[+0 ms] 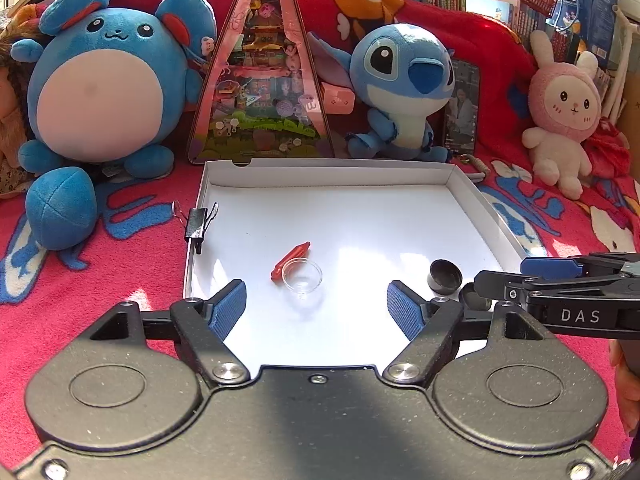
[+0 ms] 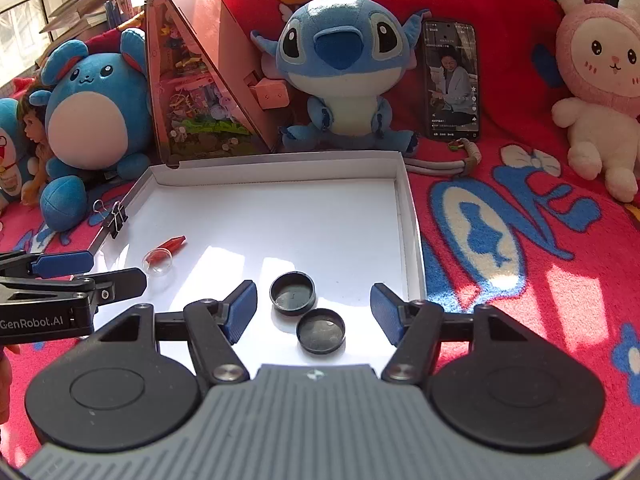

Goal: Organize rigid objects
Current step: 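Lift both open grippers out of the box, then move the left gripper toward the brown acorn while the right gripper approaches the black lids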

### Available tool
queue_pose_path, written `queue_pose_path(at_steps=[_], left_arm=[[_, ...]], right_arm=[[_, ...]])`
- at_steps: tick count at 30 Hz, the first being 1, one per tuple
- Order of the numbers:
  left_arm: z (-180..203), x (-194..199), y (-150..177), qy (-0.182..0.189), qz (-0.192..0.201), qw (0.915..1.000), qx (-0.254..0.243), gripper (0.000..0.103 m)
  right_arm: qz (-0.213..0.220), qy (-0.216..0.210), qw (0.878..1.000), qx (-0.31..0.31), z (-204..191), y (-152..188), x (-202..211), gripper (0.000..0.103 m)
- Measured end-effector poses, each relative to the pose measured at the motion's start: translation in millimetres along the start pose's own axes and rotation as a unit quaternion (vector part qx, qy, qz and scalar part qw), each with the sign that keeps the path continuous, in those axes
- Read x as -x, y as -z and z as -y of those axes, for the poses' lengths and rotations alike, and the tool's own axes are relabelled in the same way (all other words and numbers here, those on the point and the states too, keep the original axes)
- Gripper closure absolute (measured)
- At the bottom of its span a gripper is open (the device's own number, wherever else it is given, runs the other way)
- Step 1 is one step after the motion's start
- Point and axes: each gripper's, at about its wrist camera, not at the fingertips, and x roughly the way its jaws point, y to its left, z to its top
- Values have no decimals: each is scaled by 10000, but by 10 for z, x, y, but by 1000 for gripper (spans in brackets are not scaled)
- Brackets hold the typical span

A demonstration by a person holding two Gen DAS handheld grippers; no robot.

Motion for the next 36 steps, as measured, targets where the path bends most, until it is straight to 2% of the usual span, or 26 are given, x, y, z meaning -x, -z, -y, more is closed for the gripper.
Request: queue_pose_path(at_steps=[14, 22, 36], left_arm=[[245, 447, 455, 223, 169, 9991, -331, 25], [334, 578, 620, 345, 229, 9982, -432, 24], [379, 797, 924, 329, 385, 9979, -399, 23]], right_arm=[[256, -222, 9981, 512, -155, 442, 373, 14], [357, -147, 9977, 558, -92, 663, 538, 11], [591, -118, 9957, 698, -104, 971, 748, 4]])
